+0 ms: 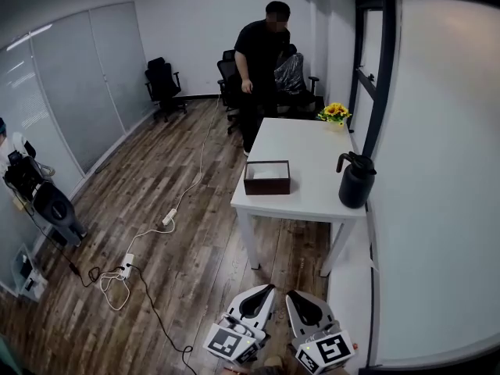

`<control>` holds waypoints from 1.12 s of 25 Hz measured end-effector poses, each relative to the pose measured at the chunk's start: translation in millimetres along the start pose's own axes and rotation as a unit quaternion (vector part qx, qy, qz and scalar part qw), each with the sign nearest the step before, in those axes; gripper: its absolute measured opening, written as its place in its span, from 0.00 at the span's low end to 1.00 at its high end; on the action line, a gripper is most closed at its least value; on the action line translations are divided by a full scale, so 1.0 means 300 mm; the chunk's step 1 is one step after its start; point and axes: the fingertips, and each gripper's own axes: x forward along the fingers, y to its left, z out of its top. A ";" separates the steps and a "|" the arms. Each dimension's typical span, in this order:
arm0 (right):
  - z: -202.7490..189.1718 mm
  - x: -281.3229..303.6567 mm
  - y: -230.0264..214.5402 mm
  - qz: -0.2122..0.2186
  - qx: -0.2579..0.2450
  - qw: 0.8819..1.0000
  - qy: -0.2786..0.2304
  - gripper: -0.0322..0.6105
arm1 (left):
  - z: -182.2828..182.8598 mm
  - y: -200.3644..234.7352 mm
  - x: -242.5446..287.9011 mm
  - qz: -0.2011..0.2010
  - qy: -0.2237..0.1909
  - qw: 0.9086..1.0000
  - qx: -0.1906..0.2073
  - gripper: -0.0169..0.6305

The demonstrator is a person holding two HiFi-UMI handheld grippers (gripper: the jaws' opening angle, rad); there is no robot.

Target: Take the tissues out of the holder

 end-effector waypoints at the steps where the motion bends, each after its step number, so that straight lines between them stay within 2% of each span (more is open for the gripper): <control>1: -0.001 0.020 -0.011 -0.004 0.005 1.000 -0.003 0.06 | -0.016 0.023 0.006 0.002 0.005 1.000 0.003 0.04; 5: 0.005 0.086 -0.027 -0.007 0.015 1.000 -0.007 0.06 | -0.046 0.112 0.022 0.016 0.011 1.000 -0.002 0.04; 16: -0.009 0.213 -0.084 0.005 0.023 1.000 0.000 0.06 | -0.033 0.208 0.112 0.014 0.008 1.000 -0.018 0.04; 21: -0.040 0.321 -0.138 0.014 0.020 1.000 0.017 0.06 | -0.073 0.324 0.162 0.028 0.018 0.999 -0.014 0.04; 28: -0.010 0.515 -0.232 0.036 0.032 0.999 0.005 0.06 | -0.074 0.475 0.296 0.033 0.021 0.999 -0.005 0.04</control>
